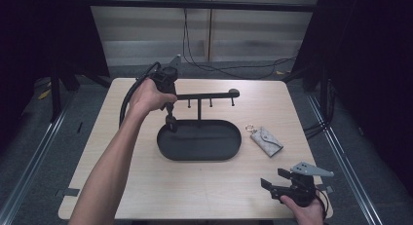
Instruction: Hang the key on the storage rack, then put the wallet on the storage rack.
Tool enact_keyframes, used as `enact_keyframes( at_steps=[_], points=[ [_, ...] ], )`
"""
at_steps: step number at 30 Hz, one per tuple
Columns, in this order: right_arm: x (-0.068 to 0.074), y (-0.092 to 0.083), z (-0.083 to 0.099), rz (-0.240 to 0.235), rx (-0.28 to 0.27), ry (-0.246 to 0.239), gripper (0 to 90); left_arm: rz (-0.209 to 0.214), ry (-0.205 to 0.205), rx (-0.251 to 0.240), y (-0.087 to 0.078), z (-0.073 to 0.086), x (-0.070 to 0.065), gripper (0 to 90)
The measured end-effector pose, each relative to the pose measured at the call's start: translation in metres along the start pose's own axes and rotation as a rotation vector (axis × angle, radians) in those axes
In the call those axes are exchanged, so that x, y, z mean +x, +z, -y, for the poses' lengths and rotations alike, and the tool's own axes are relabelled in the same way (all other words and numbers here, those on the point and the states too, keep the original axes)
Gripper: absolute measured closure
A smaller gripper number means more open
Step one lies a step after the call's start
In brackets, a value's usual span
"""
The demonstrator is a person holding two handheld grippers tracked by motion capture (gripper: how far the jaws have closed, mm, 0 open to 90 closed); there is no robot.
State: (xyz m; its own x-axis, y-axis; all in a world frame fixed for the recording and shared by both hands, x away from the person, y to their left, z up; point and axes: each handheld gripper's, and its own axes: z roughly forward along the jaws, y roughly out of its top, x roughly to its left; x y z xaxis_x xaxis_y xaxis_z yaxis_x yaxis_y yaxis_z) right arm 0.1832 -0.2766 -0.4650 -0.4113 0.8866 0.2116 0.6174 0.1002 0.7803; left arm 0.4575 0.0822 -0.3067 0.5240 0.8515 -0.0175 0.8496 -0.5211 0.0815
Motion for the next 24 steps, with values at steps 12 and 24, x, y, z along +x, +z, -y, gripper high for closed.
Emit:
enact_keyframes(
  at_steps=[12, 24],
  points=[
    [-0.001, 0.002, -0.001, 0.002, 0.002, 0.01, 19.6, 0.031, 0.071, -0.008, -0.001, 0.004, -0.001, 47.1],
    [0.0, 0.0, 0.0, 0.008, 0.002, -0.007, 18.6, 0.106, 0.106, -0.11, -0.01, 0.029, 0.009, 27.9]
  ],
)
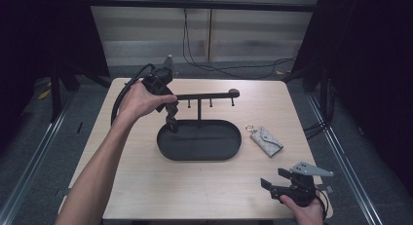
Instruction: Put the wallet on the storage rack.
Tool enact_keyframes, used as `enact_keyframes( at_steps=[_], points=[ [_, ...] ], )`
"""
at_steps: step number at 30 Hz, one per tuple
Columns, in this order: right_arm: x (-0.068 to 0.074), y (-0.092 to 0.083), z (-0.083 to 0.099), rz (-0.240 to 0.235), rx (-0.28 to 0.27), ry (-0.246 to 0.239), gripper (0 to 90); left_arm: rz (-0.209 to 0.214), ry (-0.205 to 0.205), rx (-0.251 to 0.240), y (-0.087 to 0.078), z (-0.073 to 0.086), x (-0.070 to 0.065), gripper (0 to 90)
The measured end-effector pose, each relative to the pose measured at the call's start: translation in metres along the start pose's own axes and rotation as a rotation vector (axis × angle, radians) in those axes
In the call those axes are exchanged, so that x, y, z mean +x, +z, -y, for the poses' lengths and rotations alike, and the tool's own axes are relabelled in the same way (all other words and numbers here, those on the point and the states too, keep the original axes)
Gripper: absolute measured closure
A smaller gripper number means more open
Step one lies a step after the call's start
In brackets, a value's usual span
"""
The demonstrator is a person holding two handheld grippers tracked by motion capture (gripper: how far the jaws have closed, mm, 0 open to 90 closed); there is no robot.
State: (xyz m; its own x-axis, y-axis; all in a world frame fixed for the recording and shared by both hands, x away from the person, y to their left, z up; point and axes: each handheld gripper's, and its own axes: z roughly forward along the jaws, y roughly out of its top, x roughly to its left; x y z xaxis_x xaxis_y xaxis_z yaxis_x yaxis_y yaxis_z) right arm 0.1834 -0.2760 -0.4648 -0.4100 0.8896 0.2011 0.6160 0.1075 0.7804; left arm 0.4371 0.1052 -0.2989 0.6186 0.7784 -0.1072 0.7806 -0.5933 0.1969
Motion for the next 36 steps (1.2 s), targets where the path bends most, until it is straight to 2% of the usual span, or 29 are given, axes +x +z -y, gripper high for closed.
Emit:
enact_keyframes(
  at_steps=[4, 7, 10, 12, 14, 16, 19, 20, 26, 30, 33, 35, 36],
  points=[
    [-0.001, 0.001, 0.0, 0.002, 0.001, 0.007, 18.3, 0.032, 0.034, -0.029, 0.0, 0.009, 0.004, 23.3],
    [-0.001, 0.001, 0.0, 0.003, 0.003, 0.006, 18.2, 0.125, 0.049, -0.055, 0.001, 0.016, 0.007, 18.3],
    [-0.002, 0.001, 0.0, 0.006, -0.001, 0.021, 18.2, 0.095, 0.053, -0.098, 0.001, 0.024, 0.008, 17.9],
    [-0.003, 0.002, -0.001, 0.008, 0.004, 0.024, 18.2, 0.12, 0.079, -0.101, 0.004, 0.029, 0.009, 18.0],
    [-0.003, 0.003, -0.001, 0.01, 0.005, 0.023, 18.2, 0.118, 0.1, -0.099, 0.006, 0.035, 0.01, 17.9],
    [-0.002, 0.003, -0.001, 0.013, 0.005, 0.019, 18.2, 0.093, 0.094, -0.104, 0.007, 0.039, 0.013, 17.6],
    [-0.002, 0.002, -0.001, 0.016, 0.001, 0.022, 18.3, 0.078, 0.092, -0.115, 0.008, 0.047, 0.015, 18.1],
    [-0.002, 0.001, -0.001, 0.015, 0.001, 0.022, 18.2, 0.063, 0.109, -0.119, 0.008, 0.052, 0.015, 19.0],
    [-0.002, 0.001, 0.0, 0.012, 0.001, 0.016, 18.2, 0.044, 0.14, -0.168, 0.01, 0.069, 0.009, 20.5],
    [-0.002, 0.001, -0.001, 0.013, 0.002, 0.021, 18.2, 0.055, 0.149, -0.215, 0.018, 0.082, 0.013, 20.5],
    [-0.002, 0.002, -0.001, 0.013, 0.003, 0.018, 18.2, 0.089, 0.153, -0.22, 0.025, 0.092, 0.023, 20.5],
    [-0.002, 0.002, -0.001, 0.015, 0.004, 0.024, 18.2, 0.06, 0.145, -0.237, 0.027, 0.099, 0.025, 20.6],
    [-0.002, 0.001, -0.001, 0.015, 0.003, 0.025, 18.2, 0.067, 0.134, -0.247, 0.028, 0.103, 0.026, 20.7]
  ],
)
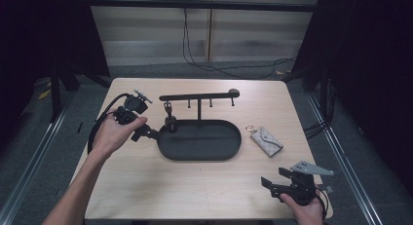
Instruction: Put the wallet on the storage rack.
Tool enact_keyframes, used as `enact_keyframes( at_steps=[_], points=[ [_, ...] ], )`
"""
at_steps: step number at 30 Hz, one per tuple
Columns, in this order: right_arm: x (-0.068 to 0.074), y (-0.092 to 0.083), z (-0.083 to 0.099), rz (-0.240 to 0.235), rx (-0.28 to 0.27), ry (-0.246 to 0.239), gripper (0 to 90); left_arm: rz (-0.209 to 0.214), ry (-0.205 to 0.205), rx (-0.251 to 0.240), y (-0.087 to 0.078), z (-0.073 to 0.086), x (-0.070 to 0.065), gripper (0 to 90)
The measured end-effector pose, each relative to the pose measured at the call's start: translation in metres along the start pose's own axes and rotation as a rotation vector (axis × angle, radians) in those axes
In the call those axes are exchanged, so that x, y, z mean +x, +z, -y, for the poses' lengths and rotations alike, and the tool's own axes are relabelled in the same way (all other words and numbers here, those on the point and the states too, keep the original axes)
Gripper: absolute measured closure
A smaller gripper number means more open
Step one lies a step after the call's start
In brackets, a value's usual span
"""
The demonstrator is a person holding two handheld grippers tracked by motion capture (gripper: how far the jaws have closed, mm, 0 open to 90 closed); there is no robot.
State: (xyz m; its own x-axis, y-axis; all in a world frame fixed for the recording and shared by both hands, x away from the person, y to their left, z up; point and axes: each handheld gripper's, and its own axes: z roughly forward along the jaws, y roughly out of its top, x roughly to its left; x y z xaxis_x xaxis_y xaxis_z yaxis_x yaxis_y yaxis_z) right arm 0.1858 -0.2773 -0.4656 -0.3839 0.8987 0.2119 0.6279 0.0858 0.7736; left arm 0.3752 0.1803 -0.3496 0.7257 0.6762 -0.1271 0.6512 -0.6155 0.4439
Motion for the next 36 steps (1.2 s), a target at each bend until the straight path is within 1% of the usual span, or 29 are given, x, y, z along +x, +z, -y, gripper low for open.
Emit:
enact_keyframes(
  at_steps=[3, 5, 6, 8, 10, 11, 13, 14, 16, 18, 19, 20, 22, 25, 26, 27, 28, 30, 33, 34, 35, 36],
  points=[
    [0.0, 0.001, 0.0, -0.004, 0.003, -0.001, 18.5, 0.014, 0.005, -0.024, -0.001, 0.012, 0.0, 21.3],
    [0.0, 0.0, 0.0, -0.009, 0.004, -0.005, 18.7, 0.008, 0.021, -0.037, -0.001, 0.018, -0.001, 20.1],
    [0.0, 0.0, 0.0, -0.009, 0.003, -0.005, 18.7, 0.004, 0.008, -0.045, -0.001, 0.022, -0.002, 19.3],
    [0.0, 0.0, 0.0, -0.009, 0.003, -0.002, 18.7, -0.005, 0.0, -0.061, 0.0, 0.028, -0.004, 19.4],
    [0.0, 0.0, 0.0, -0.013, 0.005, 0.003, 18.6, -0.014, 0.005, -0.084, 0.0, 0.035, -0.007, 21.6],
    [0.0, 0.001, 0.0, -0.013, 0.006, 0.001, 18.6, -0.02, -0.013, -0.103, 0.0, 0.038, -0.008, 23.3],
    [0.0, 0.002, 0.0, -0.013, 0.01, -0.001, 18.6, -0.031, -0.008, -0.122, 0.0, 0.04, -0.011, 24.9],
    [0.0, 0.002, -0.001, -0.014, 0.012, -0.002, 18.7, -0.022, 0.003, -0.137, -0.002, 0.043, -0.014, 24.9],
    [0.001, 0.001, -0.001, -0.014, 0.01, -0.003, 19.5, -0.014, 0.001, -0.16, -0.001, 0.046, -0.017, 24.8],
    [0.0, 0.0, 0.0, -0.016, 0.004, -0.003, 20.0, 0.015, 0.02, -0.179, 0.0, 0.052, -0.019, 24.9],
    [0.0, 0.0, 0.0, -0.017, 0.004, -0.001, 20.0, 0.022, 0.015, -0.186, 0.001, 0.055, -0.02, 24.8],
    [0.0, 0.001, 0.0, -0.018, 0.005, 0.001, 19.9, 0.011, 0.01, -0.193, 0.003, 0.058, -0.021, 24.8],
    [0.0, 0.001, 0.0, -0.019, 0.007, -0.002, 20.0, -0.002, 0.015, -0.185, 0.007, 0.065, -0.022, 24.4],
    [0.0, 0.001, 0.0, -0.018, 0.008, 0.001, 19.9, 0.012, 0.019, -0.182, 0.013, 0.075, -0.023, 24.1],
    [0.0, 0.001, 0.0, -0.017, 0.007, 0.003, 19.9, 0.032, 0.023, -0.178, 0.015, 0.079, -0.023, 23.0],
    [0.0, 0.001, 0.0, -0.016, 0.007, 0.005, 19.9, 0.039, 0.029, -0.175, 0.018, 0.084, -0.024, 21.9],
    [0.0, 0.002, -0.001, -0.016, 0.006, 0.004, 19.9, 0.033, 0.031, -0.18, 0.019, 0.086, -0.025, 21.4],
    [0.0, 0.002, -0.001, -0.016, 0.006, 0.005, 20.0, 0.052, 0.038, -0.193, 0.019, 0.093, -0.027, 18.8],
    [0.0, 0.002, -0.001, -0.015, 0.01, 0.006, 19.9, 0.078, 0.022, -0.226, 0.02, 0.106, -0.03, 18.1],
    [0.0, 0.002, -0.001, -0.015, 0.009, 0.006, 19.9, 0.09, 0.005, -0.243, 0.022, 0.112, -0.031, 18.5],
    [-0.001, 0.002, 0.0, -0.014, 0.006, 0.004, 19.9, 0.088, -0.003, -0.256, 0.023, 0.117, -0.033, 18.7],
    [-0.001, 0.002, -0.001, -0.014, 0.007, 0.007, 19.8, 0.075, -0.005, -0.26, 0.024, 0.123, -0.035, 18.7]
  ],
)
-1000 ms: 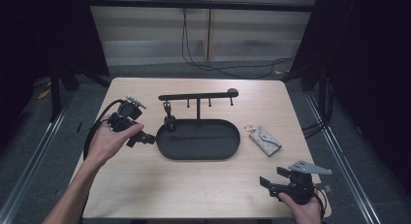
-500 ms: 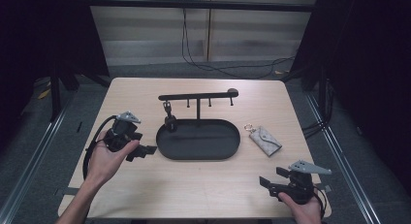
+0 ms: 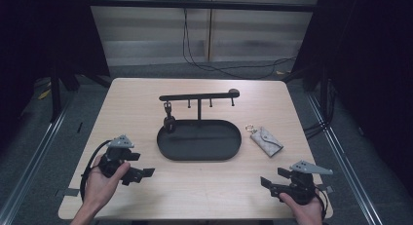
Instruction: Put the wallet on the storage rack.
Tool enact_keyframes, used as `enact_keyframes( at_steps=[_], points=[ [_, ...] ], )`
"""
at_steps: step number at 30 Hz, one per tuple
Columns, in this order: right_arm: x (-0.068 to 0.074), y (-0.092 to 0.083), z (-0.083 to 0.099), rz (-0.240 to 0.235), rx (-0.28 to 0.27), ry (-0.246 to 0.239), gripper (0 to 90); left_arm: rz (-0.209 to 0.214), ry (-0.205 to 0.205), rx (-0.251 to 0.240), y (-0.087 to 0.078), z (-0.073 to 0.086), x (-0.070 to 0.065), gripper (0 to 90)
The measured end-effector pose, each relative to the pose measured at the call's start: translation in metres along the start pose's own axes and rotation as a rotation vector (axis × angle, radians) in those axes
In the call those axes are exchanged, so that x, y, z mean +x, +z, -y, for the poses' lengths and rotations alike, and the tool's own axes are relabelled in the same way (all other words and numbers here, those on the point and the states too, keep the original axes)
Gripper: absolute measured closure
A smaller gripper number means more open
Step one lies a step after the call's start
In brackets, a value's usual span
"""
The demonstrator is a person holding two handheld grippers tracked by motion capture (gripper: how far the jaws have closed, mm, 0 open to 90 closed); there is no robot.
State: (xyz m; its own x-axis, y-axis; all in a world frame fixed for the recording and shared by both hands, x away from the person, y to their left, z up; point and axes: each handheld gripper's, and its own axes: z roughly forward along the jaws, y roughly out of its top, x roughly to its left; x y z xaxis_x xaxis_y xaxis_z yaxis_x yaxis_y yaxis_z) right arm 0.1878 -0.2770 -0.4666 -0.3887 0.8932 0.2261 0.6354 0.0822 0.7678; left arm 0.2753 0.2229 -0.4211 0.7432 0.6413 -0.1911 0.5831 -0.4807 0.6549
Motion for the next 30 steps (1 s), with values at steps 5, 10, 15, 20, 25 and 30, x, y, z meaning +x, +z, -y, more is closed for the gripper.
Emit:
enact_keyframes(
  at_steps=[5, 10, 15, 20, 25, 30],
  points=[
    [0.0, 0.002, -0.001, 0.001, 0.011, 0.004, 19.8, 0.013, -0.042, -0.029, 0.001, 0.029, 0.0, 19.5],
    [-0.001, 0.002, -0.002, 0.002, 0.015, 0.013, 19.7, 0.004, -0.056, -0.038, 0.001, 0.051, -0.002, 19.5],
    [-0.003, 0.001, -0.006, 0.002, 0.021, 0.021, 19.6, 0.028, -0.064, -0.043, 0.002, 0.061, -0.008, 20.1],
    [-0.006, 0.001, -0.013, -0.015, 0.014, 0.007, 18.0, 0.045, -0.065, -0.065, -0.002, 0.069, -0.013, 20.4],
    [-0.01, 0.004, -0.021, -0.023, 0.042, 0.012, 18.1, 0.049, -0.044, -0.131, -0.012, 0.074, -0.014, 20.7],
    [-0.012, 0.008, -0.034, -0.039, 0.083, 0.028, 19.0, 0.019, -0.11, -0.158, -0.012, 0.076, -0.004, 20.1]
  ],
)
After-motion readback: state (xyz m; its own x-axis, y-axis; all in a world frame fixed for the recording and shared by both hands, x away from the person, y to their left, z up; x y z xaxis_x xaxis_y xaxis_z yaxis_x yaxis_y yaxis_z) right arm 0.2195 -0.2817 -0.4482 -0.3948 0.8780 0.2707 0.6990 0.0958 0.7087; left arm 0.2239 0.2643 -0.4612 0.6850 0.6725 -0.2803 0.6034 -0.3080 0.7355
